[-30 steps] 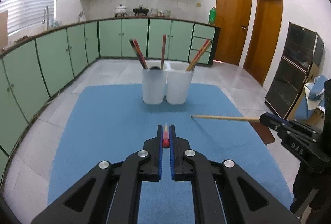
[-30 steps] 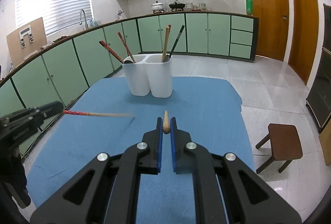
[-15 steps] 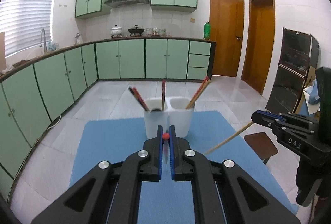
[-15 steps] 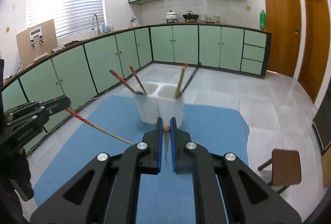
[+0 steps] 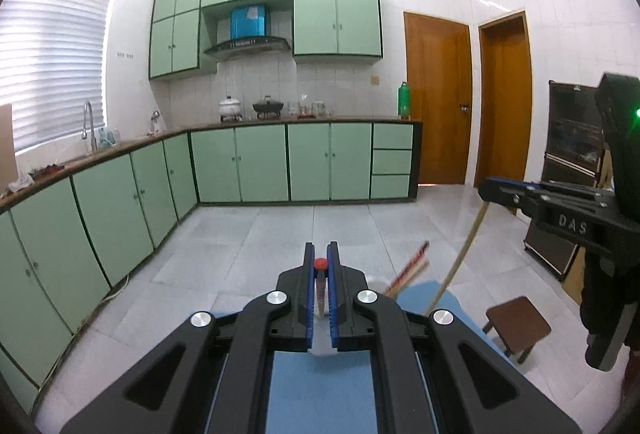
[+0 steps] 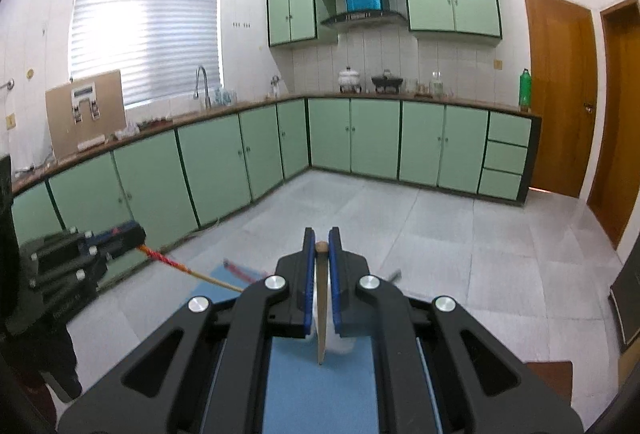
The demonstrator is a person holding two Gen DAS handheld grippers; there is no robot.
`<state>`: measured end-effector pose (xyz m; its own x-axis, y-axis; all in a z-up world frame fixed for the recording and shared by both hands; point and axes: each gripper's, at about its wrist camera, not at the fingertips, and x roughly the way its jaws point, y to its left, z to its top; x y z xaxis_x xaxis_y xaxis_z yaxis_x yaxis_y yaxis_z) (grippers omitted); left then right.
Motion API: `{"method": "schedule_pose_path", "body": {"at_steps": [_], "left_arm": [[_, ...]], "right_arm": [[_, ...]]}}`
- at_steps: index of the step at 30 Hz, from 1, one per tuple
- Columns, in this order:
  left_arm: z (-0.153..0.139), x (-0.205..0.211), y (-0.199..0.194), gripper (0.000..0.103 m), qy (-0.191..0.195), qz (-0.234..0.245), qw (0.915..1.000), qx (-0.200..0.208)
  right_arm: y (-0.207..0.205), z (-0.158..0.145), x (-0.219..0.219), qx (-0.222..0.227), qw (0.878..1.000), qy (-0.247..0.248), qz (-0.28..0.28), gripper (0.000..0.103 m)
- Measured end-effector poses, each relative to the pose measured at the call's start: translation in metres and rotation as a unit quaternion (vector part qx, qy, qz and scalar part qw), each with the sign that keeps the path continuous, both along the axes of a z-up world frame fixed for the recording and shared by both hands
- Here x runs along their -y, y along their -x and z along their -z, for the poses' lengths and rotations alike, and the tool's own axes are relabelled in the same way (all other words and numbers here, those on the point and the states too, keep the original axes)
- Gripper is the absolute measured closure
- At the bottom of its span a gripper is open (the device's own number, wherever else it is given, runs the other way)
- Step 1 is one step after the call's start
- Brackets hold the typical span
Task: Organize utensils
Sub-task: 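Lift both chopsticks and carry them over the white cups, then lower both chopsticks into the white cups and open both grippers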
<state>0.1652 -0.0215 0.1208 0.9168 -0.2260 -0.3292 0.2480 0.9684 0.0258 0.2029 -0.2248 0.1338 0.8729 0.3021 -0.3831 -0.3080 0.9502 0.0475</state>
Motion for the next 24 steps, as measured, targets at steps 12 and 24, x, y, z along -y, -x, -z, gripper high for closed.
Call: {"method": "schedule_pose_path", "body": {"at_steps": [12, 24], "left_arm": [[0.004, 0.015, -0.081, 0.098, -0.007, 0.012, 0.9990, -0.041], [0.052, 0.022, -0.130, 0.092, 0.008, 0.028, 0.9918, -0.124]], "right_arm": [[-0.093, 0.001, -0.011, 0.008, 0.999, 0.017, 0.038, 0.097], [-0.126, 0.056, -0.011, -0.047, 0.997, 0.025, 0.058, 0.077]]}}
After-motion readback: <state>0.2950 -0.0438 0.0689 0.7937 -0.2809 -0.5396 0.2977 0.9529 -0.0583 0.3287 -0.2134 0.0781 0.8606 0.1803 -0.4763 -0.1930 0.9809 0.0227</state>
